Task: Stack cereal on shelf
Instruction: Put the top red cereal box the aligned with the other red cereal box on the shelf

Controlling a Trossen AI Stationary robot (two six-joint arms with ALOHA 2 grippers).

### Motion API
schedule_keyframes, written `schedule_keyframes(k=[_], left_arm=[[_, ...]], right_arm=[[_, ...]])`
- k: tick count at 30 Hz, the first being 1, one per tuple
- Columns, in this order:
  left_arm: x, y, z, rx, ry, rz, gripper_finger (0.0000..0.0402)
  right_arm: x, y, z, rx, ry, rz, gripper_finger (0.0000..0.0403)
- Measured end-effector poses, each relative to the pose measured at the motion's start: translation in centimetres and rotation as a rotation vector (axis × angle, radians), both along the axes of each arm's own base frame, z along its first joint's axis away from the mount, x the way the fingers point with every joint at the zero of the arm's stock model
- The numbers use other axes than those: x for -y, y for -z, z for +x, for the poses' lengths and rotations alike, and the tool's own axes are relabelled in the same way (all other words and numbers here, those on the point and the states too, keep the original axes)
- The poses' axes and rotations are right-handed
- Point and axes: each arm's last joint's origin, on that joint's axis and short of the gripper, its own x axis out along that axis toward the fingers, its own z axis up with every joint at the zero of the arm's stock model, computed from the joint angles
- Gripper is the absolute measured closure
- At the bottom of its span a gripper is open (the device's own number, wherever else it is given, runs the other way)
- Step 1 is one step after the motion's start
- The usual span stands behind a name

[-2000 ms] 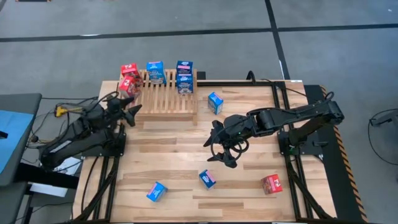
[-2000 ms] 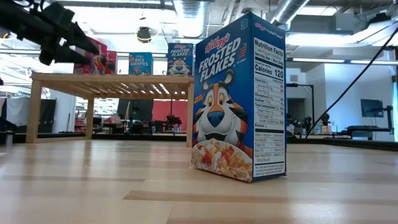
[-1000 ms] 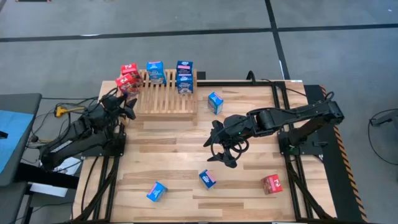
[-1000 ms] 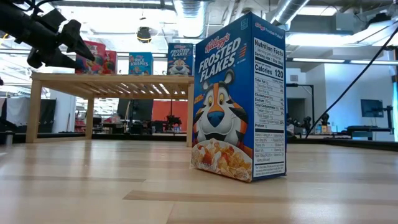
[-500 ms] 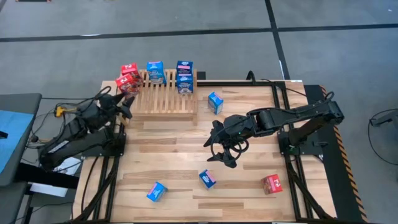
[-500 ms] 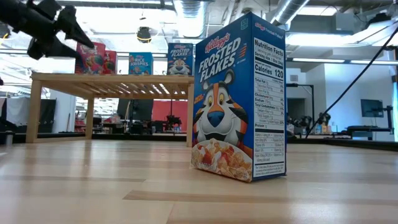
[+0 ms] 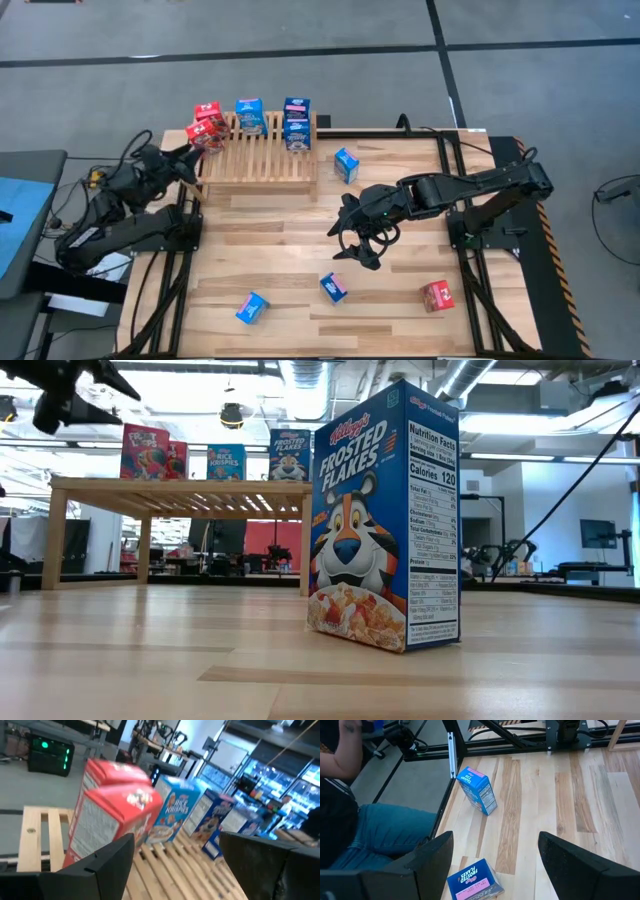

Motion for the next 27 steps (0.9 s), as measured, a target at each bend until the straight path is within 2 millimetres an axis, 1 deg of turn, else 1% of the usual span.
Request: schedule_keyframes(k=[7,11,14,18,20,23,27], left_arm=[[0.5,-1.9,-1.2,0.058,-0.029,0.030,0.0118],[0.4,-2.2,-1.3,0.009,-0.083,0.010,0.0118],[0.0,-2.2,-0.6,-0.069,-0.138,-0.016,0.0118],[-0.8,-1.8,0.8,-0.159,-0.153,-0.059,0.0118],[-1.3,-1.6,1.5,-0.207,-0.197,-0.077,0.0118],[-1.8,-1.5,2.2,-0.250,-0.244,-0.089,0.0118],[-2.1,-1.4,2.7,-0.269,-0.262,-0.102,0.0118]], right_arm=[[0.0,0.0,0.0,0.000,0.000,0.000,0.0085],[0.0,0.0,0.0,0.000,0.000,0.000,0.0085],[0.0,0.0,0.0,0.000,0.000,0.000,0.0085],[0.0,0.0,0.0,0.001,0.000,-0.001,0.0085],[0.0,0.0,0.0,0.001,0.000,-0.001,0.0085],[0.0,0.0,0.0,0.001,-0.001,-0.002,0.0085],[0.0,0.0,0.0,0.002,-0.004,-0.006,0.0085]])
